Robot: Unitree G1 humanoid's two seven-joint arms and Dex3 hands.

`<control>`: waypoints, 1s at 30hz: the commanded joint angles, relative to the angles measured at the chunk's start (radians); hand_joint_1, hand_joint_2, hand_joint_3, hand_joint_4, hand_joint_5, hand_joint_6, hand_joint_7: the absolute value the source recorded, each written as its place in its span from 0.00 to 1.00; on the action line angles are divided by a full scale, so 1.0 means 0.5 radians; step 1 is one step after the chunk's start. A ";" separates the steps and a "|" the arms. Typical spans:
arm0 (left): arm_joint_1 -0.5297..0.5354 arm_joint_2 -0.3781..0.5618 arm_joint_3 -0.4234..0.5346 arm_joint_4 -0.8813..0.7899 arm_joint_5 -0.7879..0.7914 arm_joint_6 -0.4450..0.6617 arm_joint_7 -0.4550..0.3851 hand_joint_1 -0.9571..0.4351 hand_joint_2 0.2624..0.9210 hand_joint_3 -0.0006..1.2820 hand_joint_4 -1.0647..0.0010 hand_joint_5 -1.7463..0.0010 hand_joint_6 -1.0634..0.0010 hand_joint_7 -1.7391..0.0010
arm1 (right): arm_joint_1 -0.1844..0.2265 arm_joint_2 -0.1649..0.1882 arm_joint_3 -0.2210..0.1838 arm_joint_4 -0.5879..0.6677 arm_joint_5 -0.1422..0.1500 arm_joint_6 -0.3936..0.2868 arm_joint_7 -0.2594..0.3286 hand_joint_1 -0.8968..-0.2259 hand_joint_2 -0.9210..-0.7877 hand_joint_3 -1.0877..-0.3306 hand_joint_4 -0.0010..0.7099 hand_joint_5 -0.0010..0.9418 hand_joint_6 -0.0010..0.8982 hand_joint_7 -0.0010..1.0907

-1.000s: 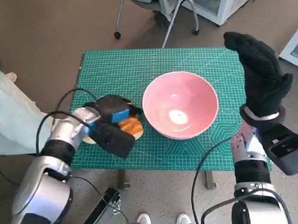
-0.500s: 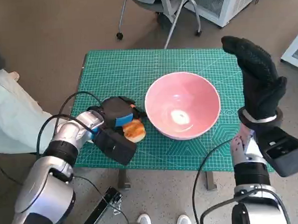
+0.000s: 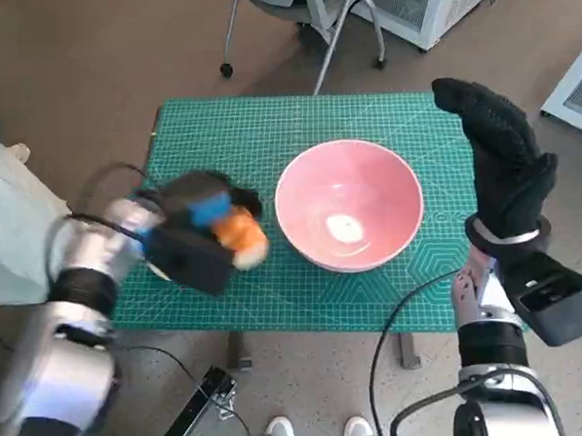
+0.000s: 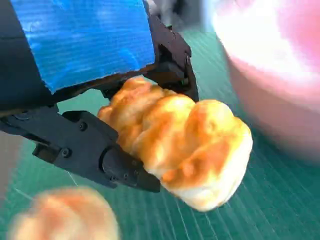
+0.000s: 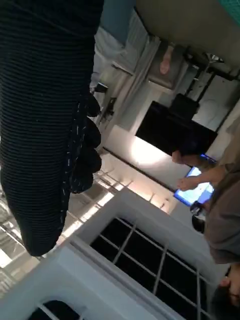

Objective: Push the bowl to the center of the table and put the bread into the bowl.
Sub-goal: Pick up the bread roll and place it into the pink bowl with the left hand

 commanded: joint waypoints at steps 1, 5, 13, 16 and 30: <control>-0.157 0.035 0.198 -0.198 -0.224 -0.068 -0.067 0.69 0.99 0.07 0.51 0.17 0.25 0.49 | 0.038 0.011 0.007 -0.005 0.020 0.044 0.001 0.47 0.00 0.61 0.53 0.01 0.10 0.73; -0.178 -0.043 0.307 -0.378 -0.408 -0.054 -0.170 0.69 1.00 0.06 0.49 0.24 0.26 0.43 | 0.028 0.012 0.008 -0.003 0.024 0.051 0.002 0.46 0.00 0.62 0.53 0.01 0.09 0.73; -0.209 -0.238 0.302 -0.593 -0.481 -0.062 -0.235 0.69 0.99 0.04 0.42 0.33 0.27 0.38 | 0.002 0.022 0.015 0.019 0.015 0.048 -0.002 0.47 0.00 0.62 0.53 0.01 0.09 0.73; -0.246 -0.311 0.254 -0.552 -0.424 -0.072 -0.240 0.69 0.99 0.04 0.42 0.32 0.28 0.38 | -0.004 0.030 0.017 0.026 0.013 0.046 -0.002 0.46 0.00 0.62 0.53 0.01 0.09 0.73; -0.314 -0.626 0.016 -0.099 -0.133 0.102 -0.217 0.66 0.98 0.09 0.60 0.38 0.48 0.42 | 0.007 0.050 0.033 0.009 0.048 0.049 0.043 0.49 0.00 0.61 0.53 0.01 0.10 0.74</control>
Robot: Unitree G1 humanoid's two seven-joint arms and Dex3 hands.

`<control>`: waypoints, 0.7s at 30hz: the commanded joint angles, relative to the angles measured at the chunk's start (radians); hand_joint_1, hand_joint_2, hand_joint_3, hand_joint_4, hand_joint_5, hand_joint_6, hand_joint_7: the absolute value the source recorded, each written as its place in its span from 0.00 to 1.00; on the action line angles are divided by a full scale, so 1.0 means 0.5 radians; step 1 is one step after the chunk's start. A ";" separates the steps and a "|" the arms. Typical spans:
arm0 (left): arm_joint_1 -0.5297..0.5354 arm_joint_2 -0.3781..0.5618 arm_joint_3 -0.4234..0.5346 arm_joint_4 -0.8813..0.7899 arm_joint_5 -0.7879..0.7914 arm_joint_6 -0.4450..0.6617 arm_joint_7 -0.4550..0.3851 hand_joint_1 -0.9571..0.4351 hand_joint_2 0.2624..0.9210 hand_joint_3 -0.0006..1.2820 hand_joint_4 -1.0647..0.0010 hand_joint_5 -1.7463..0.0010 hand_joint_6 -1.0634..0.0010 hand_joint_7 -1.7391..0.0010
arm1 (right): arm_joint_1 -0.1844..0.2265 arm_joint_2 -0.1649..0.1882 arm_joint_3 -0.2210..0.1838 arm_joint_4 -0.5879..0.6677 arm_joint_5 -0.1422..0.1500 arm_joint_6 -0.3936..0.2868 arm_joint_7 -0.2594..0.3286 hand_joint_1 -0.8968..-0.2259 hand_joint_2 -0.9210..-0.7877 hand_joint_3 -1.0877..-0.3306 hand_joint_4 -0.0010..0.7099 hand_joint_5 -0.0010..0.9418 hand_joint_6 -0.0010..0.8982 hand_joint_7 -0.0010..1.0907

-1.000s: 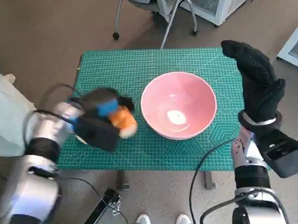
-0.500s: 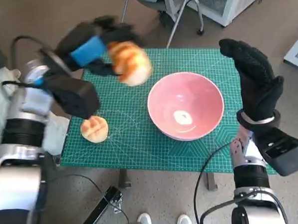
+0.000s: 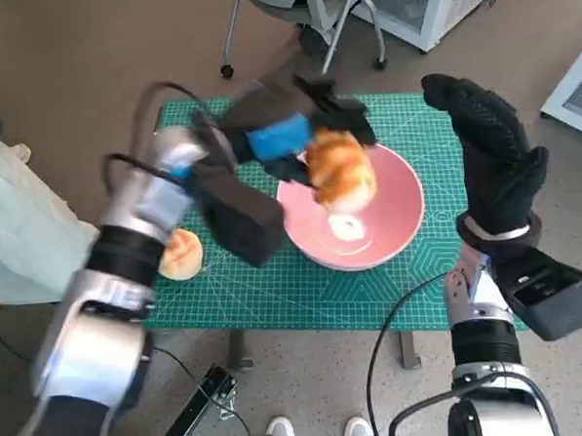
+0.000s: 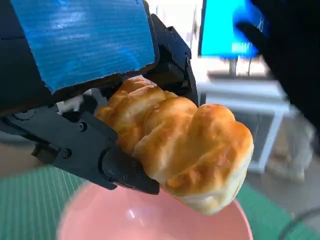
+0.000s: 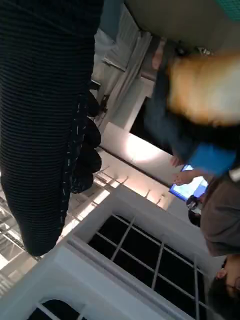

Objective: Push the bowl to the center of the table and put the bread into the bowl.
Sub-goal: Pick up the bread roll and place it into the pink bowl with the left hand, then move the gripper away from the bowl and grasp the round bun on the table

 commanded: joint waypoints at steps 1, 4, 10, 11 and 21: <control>-0.032 -0.079 -0.026 0.176 -0.001 0.196 -0.178 0.65 0.98 0.08 0.62 0.43 0.53 0.45 | 0.035 0.008 0.014 0.003 0.026 0.024 0.044 0.49 0.00 0.61 0.53 0.01 0.10 0.74; -0.021 -0.121 -0.026 0.225 -0.040 0.374 -0.408 0.62 0.90 0.04 0.88 0.82 0.88 0.71 | 0.042 0.001 0.010 -0.007 0.044 0.031 0.063 0.49 0.00 0.61 0.53 0.00 0.10 0.74; 0.020 -0.104 -0.015 0.129 -0.065 0.461 -0.608 0.61 0.82 0.01 0.98 0.98 0.95 0.80 | 0.066 -0.013 -0.001 -0.043 0.041 0.035 0.061 0.47 0.00 0.62 0.53 0.00 0.09 0.74; 0.038 -0.088 -0.003 0.099 -0.075 0.442 -0.608 0.61 0.82 0.01 0.99 0.98 0.95 0.79 | 0.069 -0.014 -0.003 -0.050 0.037 0.037 0.057 0.47 0.00 0.62 0.53 0.00 0.09 0.74; 0.465 0.319 0.354 -0.671 -0.483 0.146 -0.650 0.56 0.82 0.00 0.91 0.99 0.94 0.77 | 0.072 -0.008 -0.012 -0.072 -0.004 0.033 0.013 0.46 0.00 0.62 0.52 0.00 0.07 0.74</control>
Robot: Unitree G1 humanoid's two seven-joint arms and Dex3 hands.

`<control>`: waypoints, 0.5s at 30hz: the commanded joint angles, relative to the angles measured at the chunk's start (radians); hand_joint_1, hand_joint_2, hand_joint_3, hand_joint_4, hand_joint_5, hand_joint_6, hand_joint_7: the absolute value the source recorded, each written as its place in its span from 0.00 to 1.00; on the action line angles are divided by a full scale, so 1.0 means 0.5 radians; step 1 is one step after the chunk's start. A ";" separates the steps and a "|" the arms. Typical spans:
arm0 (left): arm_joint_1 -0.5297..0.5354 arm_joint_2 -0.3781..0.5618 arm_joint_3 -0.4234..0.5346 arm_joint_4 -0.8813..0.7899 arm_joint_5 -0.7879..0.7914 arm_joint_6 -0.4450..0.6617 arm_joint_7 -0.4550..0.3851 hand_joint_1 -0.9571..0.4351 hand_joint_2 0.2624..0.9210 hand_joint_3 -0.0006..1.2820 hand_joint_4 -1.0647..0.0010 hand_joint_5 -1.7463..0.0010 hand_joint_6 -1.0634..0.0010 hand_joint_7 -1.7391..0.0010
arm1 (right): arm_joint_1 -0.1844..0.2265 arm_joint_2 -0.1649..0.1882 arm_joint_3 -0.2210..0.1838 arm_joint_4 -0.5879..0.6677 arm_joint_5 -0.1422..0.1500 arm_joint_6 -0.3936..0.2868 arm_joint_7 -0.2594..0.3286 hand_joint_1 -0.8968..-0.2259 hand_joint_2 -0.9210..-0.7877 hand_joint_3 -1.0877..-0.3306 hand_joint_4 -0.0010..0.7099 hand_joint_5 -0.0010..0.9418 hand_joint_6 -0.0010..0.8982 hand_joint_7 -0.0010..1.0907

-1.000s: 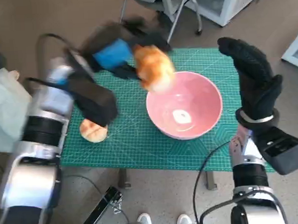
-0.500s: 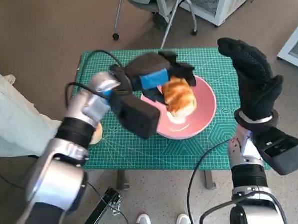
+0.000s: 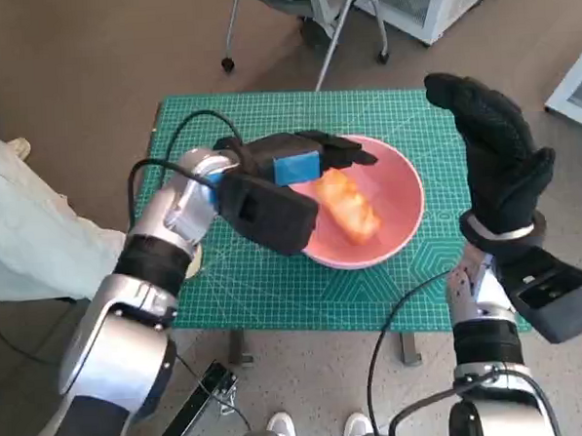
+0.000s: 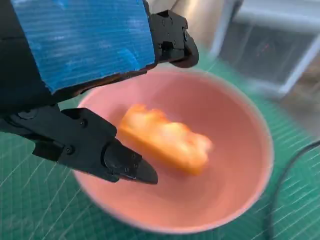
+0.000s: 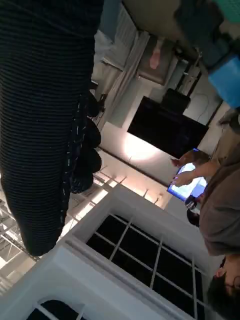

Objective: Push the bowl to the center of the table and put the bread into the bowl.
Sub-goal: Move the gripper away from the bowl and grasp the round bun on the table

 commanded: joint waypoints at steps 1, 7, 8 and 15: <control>0.256 0.275 0.220 -0.512 -0.262 -0.033 -0.094 0.57 0.82 0.00 0.88 0.99 0.89 0.80 | 0.049 -0.007 -0.006 -0.001 -0.012 0.008 -0.028 0.46 0.00 0.62 0.52 0.00 0.07 0.74; 0.610 0.557 0.472 -1.190 -0.479 0.158 -0.181 0.62 0.80 0.00 0.77 0.98 0.72 0.87 | 0.052 0.001 -0.004 -0.005 0.004 0.010 -0.020 0.46 0.00 0.62 0.52 0.00 0.07 0.73; 0.665 0.606 0.515 -1.253 -0.509 0.173 -0.192 0.62 0.80 0.00 0.76 0.98 0.71 0.87 | 0.051 0.002 -0.004 -0.004 0.011 0.011 -0.015 0.46 0.00 0.62 0.52 0.00 0.07 0.73; 0.971 0.874 0.716 -1.420 -0.574 0.302 -0.270 0.64 0.77 0.00 0.69 0.98 0.64 0.88 | 0.047 0.002 -0.007 0.004 0.044 0.019 0.019 0.46 0.00 0.62 0.52 0.00 0.07 0.73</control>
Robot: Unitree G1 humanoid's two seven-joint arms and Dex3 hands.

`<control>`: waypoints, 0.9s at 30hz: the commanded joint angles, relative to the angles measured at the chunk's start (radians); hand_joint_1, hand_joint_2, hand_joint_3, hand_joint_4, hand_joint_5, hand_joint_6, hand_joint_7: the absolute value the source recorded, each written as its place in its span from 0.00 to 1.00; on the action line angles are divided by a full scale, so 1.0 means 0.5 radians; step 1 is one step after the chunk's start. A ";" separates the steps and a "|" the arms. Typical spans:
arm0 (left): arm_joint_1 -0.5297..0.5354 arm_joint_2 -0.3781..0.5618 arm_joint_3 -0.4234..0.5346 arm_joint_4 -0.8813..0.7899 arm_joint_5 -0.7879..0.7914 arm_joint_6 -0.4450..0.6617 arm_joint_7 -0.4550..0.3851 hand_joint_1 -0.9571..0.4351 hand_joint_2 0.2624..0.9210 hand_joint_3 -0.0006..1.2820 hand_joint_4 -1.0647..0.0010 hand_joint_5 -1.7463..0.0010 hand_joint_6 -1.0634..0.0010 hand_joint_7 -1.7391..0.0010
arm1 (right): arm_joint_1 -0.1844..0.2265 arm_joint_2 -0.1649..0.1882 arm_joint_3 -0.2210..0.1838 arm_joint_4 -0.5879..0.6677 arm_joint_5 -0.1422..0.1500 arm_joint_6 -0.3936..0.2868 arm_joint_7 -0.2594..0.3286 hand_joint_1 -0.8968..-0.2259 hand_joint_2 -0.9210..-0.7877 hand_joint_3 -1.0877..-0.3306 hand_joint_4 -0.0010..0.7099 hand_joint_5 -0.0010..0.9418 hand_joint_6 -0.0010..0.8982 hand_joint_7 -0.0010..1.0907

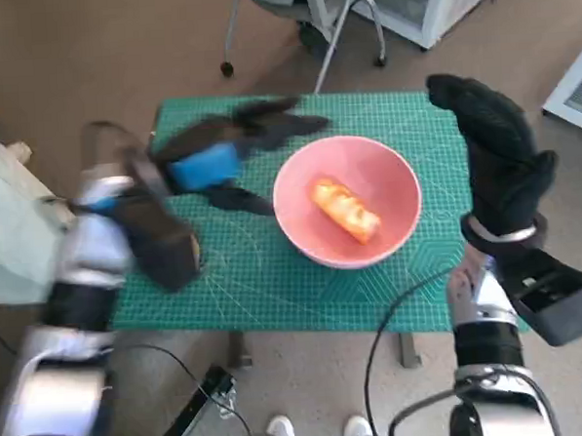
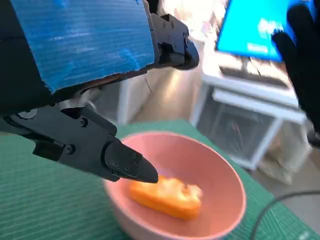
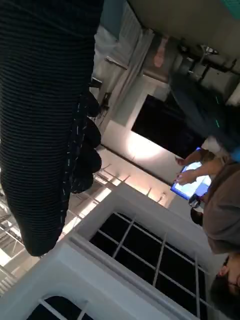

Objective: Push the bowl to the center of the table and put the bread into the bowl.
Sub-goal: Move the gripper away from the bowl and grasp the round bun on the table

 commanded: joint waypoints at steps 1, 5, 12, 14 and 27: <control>0.338 0.326 0.219 -0.266 -0.088 0.171 -0.106 0.64 0.77 0.00 0.69 0.99 0.63 0.89 | 0.046 -0.002 -0.002 0.020 0.046 0.026 0.033 0.46 0.00 0.62 0.52 0.00 0.07 0.73; 0.493 0.439 0.263 -0.324 -0.040 0.279 -0.117 0.62 0.78 0.00 0.69 1.00 0.62 0.92 | 0.037 -0.002 -0.001 0.030 0.052 0.033 0.041 0.46 0.00 0.62 0.52 0.00 0.07 0.73; 0.650 0.512 0.236 -0.324 0.044 0.434 -0.098 0.62 0.80 0.00 0.70 1.00 0.60 0.95 | 0.015 -0.011 -0.003 0.061 0.066 0.049 0.068 0.48 0.00 0.62 0.52 0.00 0.08 0.73; 0.672 0.508 0.218 -0.303 0.067 0.468 -0.091 0.62 0.80 0.00 0.71 1.00 0.60 0.96 | 0.009 -0.011 -0.004 0.071 0.071 0.054 0.077 0.49 0.00 0.62 0.52 0.00 0.08 0.72; 0.570 0.385 -0.004 0.058 0.260 0.444 0.014 0.65 0.80 0.00 0.73 1.00 0.61 0.98 | -0.027 -0.021 -0.003 0.131 0.062 0.054 0.121 0.50 0.00 0.61 0.51 0.00 0.09 0.74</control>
